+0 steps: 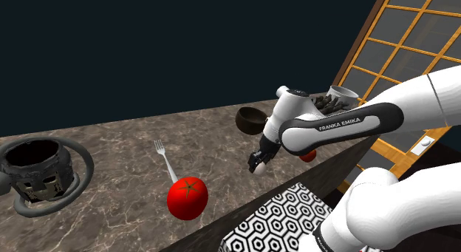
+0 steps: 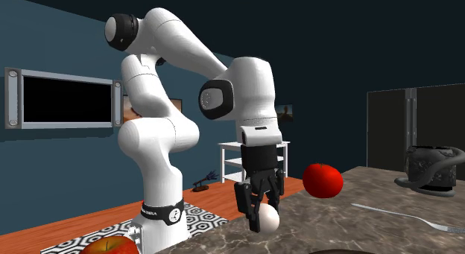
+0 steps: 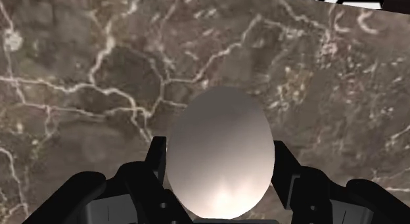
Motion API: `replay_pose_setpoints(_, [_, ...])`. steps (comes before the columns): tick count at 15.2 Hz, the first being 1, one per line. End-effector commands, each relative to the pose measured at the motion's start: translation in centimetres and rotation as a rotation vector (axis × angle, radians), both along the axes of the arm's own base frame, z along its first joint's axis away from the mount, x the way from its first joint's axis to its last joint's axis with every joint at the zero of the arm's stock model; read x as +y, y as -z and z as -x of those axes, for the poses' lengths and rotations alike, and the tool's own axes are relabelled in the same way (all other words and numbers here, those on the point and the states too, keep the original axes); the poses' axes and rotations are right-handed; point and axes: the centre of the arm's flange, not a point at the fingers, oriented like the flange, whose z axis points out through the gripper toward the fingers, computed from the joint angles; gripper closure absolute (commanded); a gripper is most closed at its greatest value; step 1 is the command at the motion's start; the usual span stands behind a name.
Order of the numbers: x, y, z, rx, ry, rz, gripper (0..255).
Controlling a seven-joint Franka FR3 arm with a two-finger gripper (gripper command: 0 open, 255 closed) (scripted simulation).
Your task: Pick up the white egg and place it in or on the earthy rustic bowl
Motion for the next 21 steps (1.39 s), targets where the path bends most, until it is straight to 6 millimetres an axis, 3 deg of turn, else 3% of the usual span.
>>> replay_pose_setpoints(1, [0.0,0.0,0.0,0.0,0.0,0.0,255])
replay_pose_setpoints(21, [0.0,-10.0,0.0,0.0,0.0,0.0,255])
